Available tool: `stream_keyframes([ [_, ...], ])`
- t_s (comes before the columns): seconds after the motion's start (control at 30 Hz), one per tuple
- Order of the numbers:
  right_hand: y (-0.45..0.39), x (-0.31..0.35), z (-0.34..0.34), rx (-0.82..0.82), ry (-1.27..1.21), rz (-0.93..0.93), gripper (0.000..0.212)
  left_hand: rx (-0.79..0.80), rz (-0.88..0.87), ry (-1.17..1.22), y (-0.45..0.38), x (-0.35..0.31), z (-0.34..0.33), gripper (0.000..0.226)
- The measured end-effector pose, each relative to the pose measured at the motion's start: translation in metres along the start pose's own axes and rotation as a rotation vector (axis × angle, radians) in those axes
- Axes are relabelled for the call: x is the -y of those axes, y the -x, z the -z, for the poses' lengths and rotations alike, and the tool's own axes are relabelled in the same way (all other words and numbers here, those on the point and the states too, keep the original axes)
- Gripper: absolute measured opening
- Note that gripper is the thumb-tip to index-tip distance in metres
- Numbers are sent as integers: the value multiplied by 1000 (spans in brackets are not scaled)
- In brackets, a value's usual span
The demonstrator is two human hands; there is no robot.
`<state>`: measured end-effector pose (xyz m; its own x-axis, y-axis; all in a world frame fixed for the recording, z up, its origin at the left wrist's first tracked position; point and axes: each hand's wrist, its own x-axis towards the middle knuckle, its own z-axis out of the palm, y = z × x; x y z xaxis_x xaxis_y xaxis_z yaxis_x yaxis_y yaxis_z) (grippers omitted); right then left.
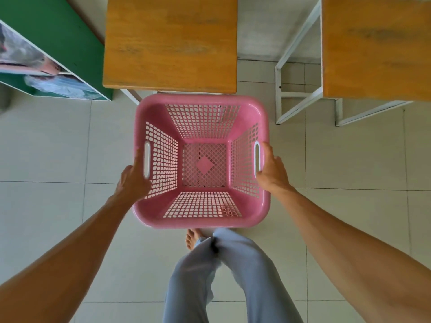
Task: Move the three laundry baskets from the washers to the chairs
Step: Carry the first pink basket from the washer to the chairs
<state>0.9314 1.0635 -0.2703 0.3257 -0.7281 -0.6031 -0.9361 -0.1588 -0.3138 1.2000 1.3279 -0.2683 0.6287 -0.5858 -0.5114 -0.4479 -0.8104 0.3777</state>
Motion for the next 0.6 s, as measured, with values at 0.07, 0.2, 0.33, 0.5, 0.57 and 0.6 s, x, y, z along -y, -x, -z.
stream_keyframes([
  [0.07, 17, 5, 7, 4, -15, -50, 95, 15, 4, 17, 18, -19, 9, 106],
  [0.2, 76, 16, 24, -2, -16, -42, 87, 82, -80, 66, 87, -89, 32, 68],
  [0.33, 141, 17, 48, 31, 11, 18, 79, 118, -68, 119, 147, -131, 34, 49],
  [0.5, 210, -1, 74, -2, 18, 44, 61, 159, -187, 56, 207, -163, 44, 49],
  [0.57, 238, -13, 86, -12, -13, 58, 49, 195, -248, -18, 222, -172, 49, 51],
  [0.6, 250, -20, 90, -37, -25, 60, 47, 210, -281, -60, 228, -177, 50, 51],
])
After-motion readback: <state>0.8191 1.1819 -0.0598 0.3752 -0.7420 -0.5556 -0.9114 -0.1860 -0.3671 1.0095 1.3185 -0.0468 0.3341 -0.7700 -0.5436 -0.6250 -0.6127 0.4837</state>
